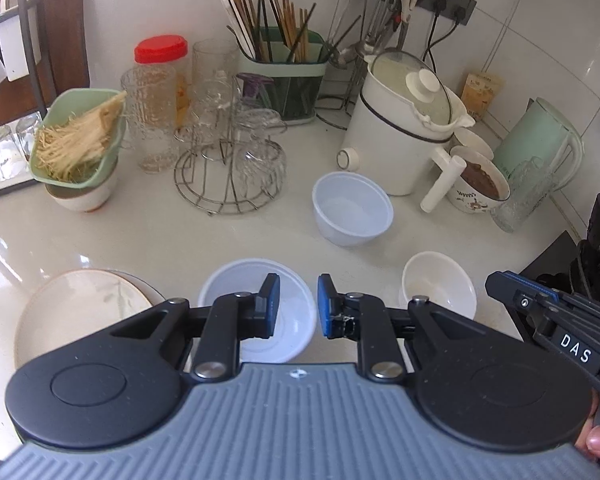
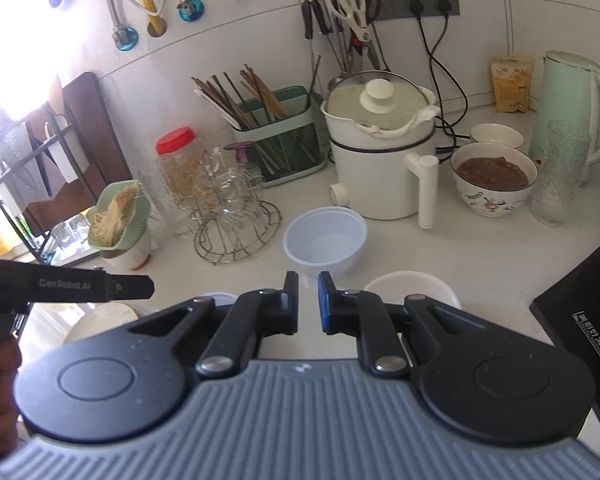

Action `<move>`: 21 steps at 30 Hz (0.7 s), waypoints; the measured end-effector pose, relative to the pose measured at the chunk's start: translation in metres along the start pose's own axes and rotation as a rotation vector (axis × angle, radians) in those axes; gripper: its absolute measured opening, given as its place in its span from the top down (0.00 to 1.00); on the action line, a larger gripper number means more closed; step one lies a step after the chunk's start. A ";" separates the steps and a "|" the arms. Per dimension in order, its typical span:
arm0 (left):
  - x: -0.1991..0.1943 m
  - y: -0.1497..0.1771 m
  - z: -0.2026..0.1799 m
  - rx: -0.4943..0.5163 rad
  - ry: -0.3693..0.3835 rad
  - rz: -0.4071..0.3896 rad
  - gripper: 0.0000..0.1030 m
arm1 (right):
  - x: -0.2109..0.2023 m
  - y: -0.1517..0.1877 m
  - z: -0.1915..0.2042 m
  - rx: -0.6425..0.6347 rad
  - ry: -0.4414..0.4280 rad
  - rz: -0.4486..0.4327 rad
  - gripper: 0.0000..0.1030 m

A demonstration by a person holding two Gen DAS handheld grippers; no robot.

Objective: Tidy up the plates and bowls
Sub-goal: 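Lift the white plastic bowl and carry it toward the plate stack, then lower the plastic bowl onto the counter and open both grippers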

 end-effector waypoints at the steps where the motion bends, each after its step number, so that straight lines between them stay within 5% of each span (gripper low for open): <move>1: 0.002 0.002 -0.003 0.000 -0.003 0.003 0.78 | 0.000 0.002 -0.004 0.005 -0.002 0.006 0.86; 21: 0.070 -0.004 -0.018 0.068 -0.054 0.073 0.73 | 0.029 0.010 -0.034 0.066 0.034 0.058 0.86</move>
Point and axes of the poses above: each gripper's, at about its wrist camera, not at the fingertips, and x roughly the way its jaws point, z to its left, y to its underside, the point moved 10 cm from there along x, roughly the way its jaws point, and after that the axes turned 10 degrees about -x, right-handed, at the moved point
